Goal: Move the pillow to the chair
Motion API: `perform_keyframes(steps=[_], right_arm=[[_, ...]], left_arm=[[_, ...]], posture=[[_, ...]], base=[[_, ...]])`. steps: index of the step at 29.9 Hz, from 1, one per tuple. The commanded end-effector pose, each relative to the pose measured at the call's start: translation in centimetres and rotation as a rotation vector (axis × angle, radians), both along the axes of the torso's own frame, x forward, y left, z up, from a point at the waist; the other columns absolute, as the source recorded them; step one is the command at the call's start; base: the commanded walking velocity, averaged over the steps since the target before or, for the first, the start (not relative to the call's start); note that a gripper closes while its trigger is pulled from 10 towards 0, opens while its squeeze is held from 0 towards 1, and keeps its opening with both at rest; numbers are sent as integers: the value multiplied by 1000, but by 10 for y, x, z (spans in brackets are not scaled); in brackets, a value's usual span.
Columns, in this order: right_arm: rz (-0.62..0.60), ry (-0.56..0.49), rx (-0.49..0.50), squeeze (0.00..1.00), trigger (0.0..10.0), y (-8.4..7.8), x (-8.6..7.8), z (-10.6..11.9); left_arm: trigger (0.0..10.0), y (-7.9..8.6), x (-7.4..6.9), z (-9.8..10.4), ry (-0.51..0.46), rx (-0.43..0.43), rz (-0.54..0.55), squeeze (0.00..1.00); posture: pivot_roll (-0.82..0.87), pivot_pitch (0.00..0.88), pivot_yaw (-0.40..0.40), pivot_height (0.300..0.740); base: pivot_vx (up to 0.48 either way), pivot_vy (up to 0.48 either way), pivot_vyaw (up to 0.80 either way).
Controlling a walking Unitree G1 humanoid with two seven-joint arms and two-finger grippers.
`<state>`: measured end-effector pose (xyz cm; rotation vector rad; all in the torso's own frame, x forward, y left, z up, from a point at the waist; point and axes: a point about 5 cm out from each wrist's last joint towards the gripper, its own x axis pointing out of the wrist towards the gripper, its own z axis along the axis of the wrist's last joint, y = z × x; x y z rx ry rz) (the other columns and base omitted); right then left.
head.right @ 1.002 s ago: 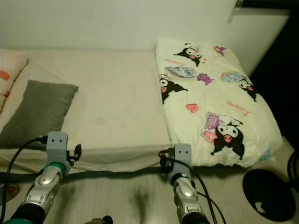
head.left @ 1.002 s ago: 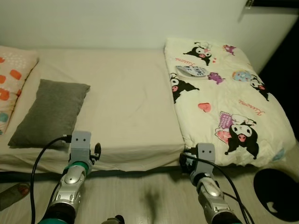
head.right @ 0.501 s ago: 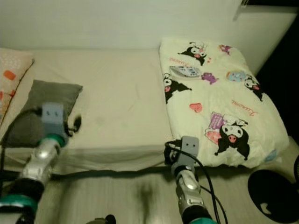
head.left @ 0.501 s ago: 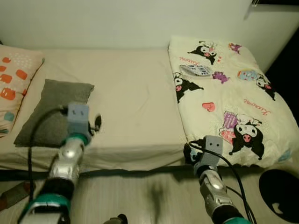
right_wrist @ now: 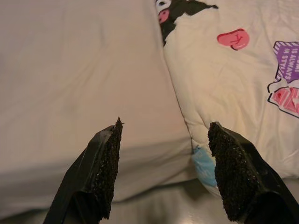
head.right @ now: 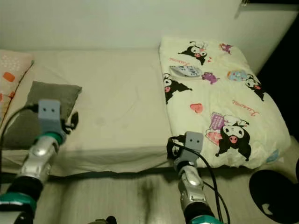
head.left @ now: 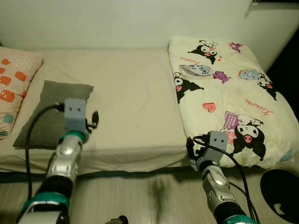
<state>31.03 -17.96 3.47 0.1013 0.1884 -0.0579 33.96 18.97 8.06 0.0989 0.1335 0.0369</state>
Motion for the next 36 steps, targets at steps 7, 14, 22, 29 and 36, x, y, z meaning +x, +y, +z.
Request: perform_keyframes(steps=[7, 14, 22, 29, 36], right_arm=[[8, 95, 4, 0, 10000, 6, -20, -24], [17, 126, -6, 0, 10000, 6, -26, -31], [14, 143, -5, 0, 10000, 8, -27, -34], [16, 150, 0, 0, 10000, 11, -30, -36], [53, 150, -31, 0, 10000, 13, -29, -35]], left_arm=[[10000, -19, -28, -45, 156, -18, -41, 0], [10000, -31, -27, -43, 135, -36, -25, 0], [10000, -34, -28, -42, 127, -41, -18, 0], [10000, -33, -30, -45, 139, -40, -17, 0], [10000, -31, -28, -42, 128, -37, -3, 0]], posture=[[27, 0, 77, 740], [29, 0, 72, 740], [30, 0, 83, 740], [11, 0, 92, 740], [10, 0, 80, 740]], base=[[0, 0, 0], [0, 0, 0], [0, 0, 0], [0, 0, 0], [0, 0, 0]])
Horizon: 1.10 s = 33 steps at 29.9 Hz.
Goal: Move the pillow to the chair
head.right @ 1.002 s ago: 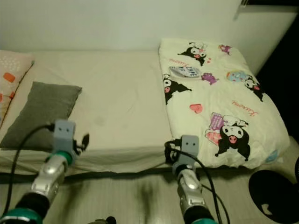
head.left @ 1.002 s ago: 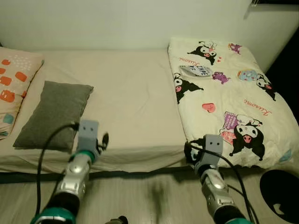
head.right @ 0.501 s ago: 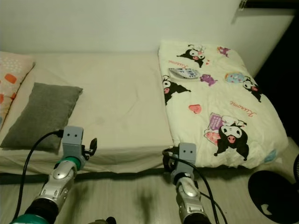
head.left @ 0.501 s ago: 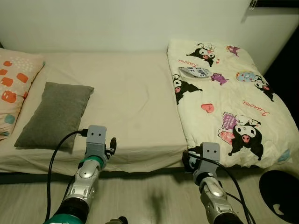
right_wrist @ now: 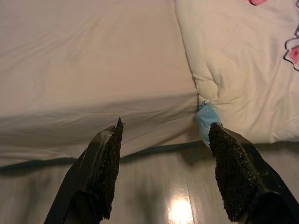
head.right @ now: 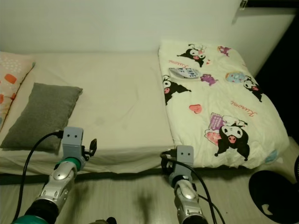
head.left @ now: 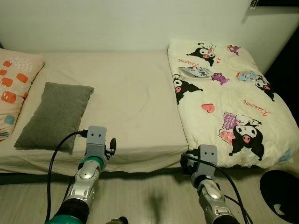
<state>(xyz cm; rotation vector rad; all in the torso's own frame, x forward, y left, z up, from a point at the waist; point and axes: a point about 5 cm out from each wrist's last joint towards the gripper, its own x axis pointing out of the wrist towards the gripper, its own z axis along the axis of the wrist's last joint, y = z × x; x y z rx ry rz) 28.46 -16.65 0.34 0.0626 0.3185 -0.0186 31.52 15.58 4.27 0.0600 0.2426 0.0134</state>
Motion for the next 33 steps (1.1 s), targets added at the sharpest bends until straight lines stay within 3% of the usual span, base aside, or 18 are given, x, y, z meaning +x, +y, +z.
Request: perform_keyframes(steps=[1, 33], right_arm=[[8, 21, 0, 0, 10000, 1, -3, -4], [100, 44, 19, 0, 10000, 31, -6, -9]], left_arm=[[10000, 3, -3, -4, 17, 4, 14, 0], [10000, 7, -5, 4, -31, -5, -5, 0]], posture=[[13, 0, 76, 740], [51, 0, 101, 740]], base=[[0, 0, 0], [0, 0, 0]])
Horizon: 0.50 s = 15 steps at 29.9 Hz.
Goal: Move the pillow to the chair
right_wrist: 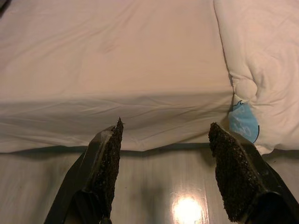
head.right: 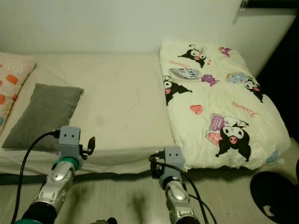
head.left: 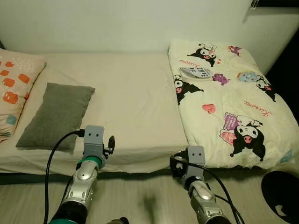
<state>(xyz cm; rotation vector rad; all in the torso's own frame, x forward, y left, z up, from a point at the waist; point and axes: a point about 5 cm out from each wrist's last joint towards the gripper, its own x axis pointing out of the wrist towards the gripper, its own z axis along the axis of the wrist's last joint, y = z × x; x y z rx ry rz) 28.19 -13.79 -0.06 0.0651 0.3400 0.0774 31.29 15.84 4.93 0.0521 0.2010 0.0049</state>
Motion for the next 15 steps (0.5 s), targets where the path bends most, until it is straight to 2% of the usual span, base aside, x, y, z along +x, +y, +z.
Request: perform_keyframes(steps=[1, 9, 15], right_arm=[[6, 25, 1, 0, 10000, 2, -4, -5], [26, 17, 8, 0, 10000, 8, -1, -3], [32, 12, 13, 0, 10000, 11, 0, -1]], left_arm=[[10000, 4, -3, -1, 9, 3, 3, 0], [10000, 8, -1, 3, -7, 3, -4, 0], [10000, 9, -1, 4, -8, 6, -6, 0]], posture=[[51, 0, 101, 740], [63, 0, 108, 740], [66, 0, 113, 740]], base=[[285, 0, 0], [315, 0, 0], [345, 0, 800]])
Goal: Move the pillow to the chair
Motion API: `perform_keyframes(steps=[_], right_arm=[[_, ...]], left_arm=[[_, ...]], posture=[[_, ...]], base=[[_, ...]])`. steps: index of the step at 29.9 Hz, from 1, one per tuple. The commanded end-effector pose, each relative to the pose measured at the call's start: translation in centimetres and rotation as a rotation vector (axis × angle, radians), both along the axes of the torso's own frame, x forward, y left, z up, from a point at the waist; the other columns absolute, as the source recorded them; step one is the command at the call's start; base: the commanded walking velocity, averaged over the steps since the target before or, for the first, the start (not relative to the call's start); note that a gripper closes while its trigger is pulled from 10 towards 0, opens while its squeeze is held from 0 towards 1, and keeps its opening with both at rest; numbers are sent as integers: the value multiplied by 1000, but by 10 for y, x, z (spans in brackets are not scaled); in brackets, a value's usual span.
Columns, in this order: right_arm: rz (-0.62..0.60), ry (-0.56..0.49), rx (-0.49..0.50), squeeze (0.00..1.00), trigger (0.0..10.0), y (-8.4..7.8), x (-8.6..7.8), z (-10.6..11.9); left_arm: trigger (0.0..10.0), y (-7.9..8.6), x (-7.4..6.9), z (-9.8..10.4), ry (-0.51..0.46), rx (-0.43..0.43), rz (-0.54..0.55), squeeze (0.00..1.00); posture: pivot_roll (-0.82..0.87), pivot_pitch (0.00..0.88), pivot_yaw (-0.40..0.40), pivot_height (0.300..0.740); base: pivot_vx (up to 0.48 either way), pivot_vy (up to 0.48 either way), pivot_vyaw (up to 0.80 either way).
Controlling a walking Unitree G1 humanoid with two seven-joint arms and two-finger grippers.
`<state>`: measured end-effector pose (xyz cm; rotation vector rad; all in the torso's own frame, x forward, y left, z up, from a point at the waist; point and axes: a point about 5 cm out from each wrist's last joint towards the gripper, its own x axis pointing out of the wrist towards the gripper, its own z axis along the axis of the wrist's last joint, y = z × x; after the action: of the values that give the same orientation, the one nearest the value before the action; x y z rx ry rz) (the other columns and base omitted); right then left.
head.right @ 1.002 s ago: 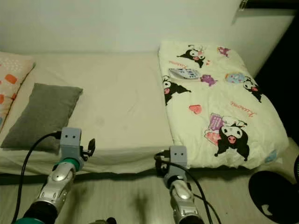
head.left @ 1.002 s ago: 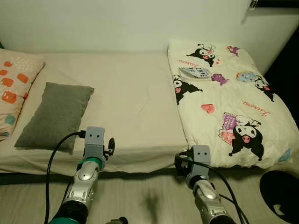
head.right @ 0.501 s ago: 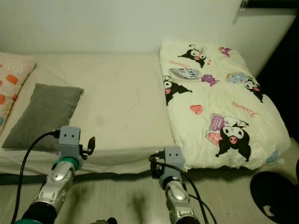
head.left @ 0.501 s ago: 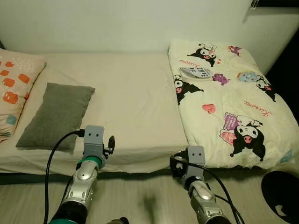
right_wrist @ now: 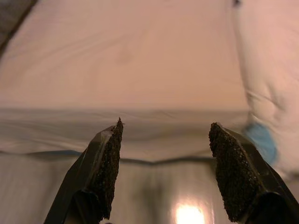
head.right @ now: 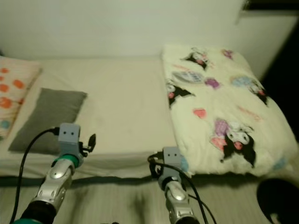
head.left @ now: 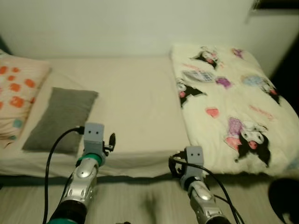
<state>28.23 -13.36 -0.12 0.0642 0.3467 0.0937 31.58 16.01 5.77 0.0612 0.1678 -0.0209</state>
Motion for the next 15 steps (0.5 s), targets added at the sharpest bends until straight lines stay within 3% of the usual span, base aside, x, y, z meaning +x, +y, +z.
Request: perform_keyframes(steps=[1, 15], right_arm=[[13, 5, 17, 0, 10000, 7, 0, -1], [-29, 21, 35, 0, 10000, 2, 0, -2]], left_arm=[[10000, 8, -3, -4, 24, 0, 21, 0], [10000, 10, -2, -2, 22, 8, 14, 0]], posture=[[66, 0, 113, 740], [76, 0, 120, 740]], base=[[345, 0, 800], [343, 0, 0]])
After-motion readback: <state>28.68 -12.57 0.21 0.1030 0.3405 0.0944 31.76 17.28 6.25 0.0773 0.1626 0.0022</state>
